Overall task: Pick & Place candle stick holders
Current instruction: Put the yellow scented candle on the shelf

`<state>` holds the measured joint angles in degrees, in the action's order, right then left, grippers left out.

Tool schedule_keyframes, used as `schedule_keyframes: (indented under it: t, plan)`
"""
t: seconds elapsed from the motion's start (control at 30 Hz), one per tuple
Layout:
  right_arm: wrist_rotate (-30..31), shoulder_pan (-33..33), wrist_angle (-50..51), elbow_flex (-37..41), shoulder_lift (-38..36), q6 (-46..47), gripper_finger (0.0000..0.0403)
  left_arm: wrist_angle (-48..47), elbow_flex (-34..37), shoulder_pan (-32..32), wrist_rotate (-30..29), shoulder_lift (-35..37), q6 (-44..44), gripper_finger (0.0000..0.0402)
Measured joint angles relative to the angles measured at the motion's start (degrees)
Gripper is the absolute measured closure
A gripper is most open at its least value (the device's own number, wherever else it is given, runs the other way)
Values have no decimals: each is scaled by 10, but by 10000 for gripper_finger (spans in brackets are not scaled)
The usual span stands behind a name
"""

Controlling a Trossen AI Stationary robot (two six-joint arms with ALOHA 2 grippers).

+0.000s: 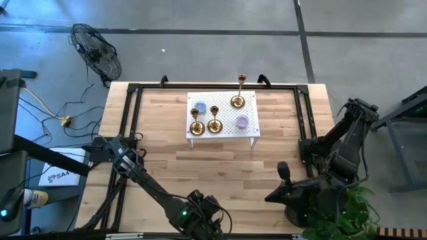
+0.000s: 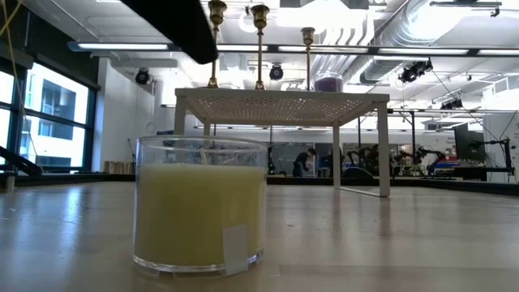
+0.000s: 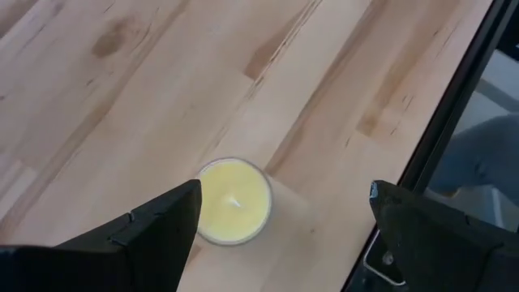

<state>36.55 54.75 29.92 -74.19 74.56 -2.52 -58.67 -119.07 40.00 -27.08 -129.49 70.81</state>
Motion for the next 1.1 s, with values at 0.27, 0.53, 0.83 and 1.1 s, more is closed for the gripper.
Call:
schedule_keyframes:
  t: [0.27, 0.53, 0.83, 1.1]
  plan:
    - [-1, 20, -2, 0, 0, 50, 402, -49, 0, 17, 14, -20, 36, 50]
    - [8, 20, -6, 0, 0, 72, 402, -74, 0, 33, 17, -44, 55, 50]
    - [25, 19, -12, 0, 0, 77, 402, -81, 0, 35, -11, -54, 29, 50]
    - [27, 19, -13, 0, 0, 76, 402, -81, 0, 31, -25, -54, 10, 50]
